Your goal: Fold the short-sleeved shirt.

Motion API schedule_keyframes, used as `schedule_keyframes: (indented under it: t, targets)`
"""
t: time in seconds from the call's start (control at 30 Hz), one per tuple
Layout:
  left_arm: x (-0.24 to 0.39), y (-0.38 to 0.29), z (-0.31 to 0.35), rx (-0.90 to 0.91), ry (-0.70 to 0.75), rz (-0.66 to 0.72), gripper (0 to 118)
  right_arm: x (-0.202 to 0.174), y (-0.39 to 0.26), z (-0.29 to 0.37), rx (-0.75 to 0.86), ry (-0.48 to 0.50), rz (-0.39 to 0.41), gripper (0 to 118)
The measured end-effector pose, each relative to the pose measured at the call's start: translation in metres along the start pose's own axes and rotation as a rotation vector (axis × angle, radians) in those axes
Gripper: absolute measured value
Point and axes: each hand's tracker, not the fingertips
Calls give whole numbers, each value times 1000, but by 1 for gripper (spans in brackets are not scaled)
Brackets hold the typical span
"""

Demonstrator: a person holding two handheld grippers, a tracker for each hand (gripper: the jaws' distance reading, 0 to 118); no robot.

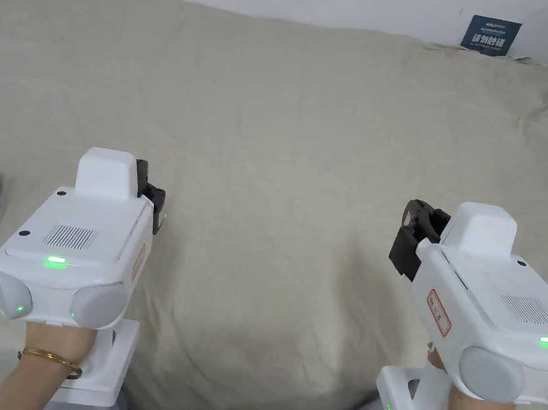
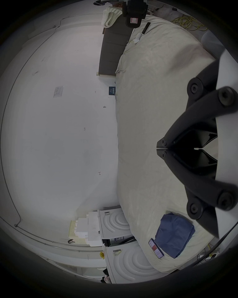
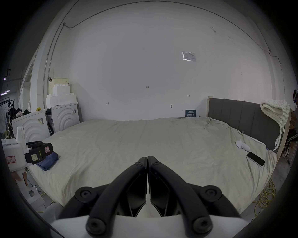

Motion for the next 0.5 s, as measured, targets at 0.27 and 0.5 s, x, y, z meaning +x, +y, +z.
schedule_keyframes:
  t: [0.27, 0.5]
  targets:
    - [1, 0, 1, 2, -5, -2, 0, 0, 0, 0, 1, 3, 0, 0]
    - [2, 1, 1, 2, -6, -8, 0, 0, 0, -1, 0, 3, 0, 0]
